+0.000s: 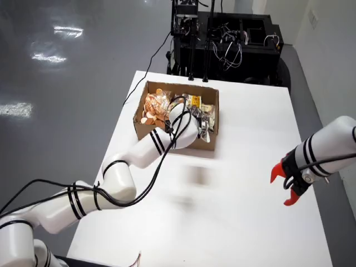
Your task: Grasp a snack and put it in the bin.
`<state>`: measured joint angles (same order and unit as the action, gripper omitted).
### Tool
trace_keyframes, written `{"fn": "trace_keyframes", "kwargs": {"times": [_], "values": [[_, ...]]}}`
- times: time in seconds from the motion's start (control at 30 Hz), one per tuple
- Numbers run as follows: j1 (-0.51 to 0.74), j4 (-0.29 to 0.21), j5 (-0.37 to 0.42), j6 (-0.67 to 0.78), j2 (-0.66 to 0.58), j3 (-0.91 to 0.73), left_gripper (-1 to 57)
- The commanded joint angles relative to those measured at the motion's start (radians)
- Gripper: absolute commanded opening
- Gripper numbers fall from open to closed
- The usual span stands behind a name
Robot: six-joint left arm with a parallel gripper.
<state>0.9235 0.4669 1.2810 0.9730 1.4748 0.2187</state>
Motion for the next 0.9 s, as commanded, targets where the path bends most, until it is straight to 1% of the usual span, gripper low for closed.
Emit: {"fn": "trace_keyframes", "kwargs": {"times": [0.03, 0.3, 0.6, 0.8, 0.83, 0.87, 0.9], "values": [[-0.017, 0.008, 0.000, -0.028, -0.001, 0.069, -0.4], [-0.058, 0.021, -0.012, -0.067, -0.001, 0.125, -0.4], [-0.103, 0.037, -0.099, -0.113, -0.003, 0.128, -0.4], [-0.124, 0.037, -0.137, -0.124, -0.005, 0.095, -0.4], [-0.126, 0.036, -0.144, -0.125, -0.005, 0.089, 0.4], [-0.128, 0.035, -0.152, -0.127, -0.006, 0.083, 3.4], [-0.130, 0.034, -0.159, -0.129, -0.006, 0.078, 8.1]]}}
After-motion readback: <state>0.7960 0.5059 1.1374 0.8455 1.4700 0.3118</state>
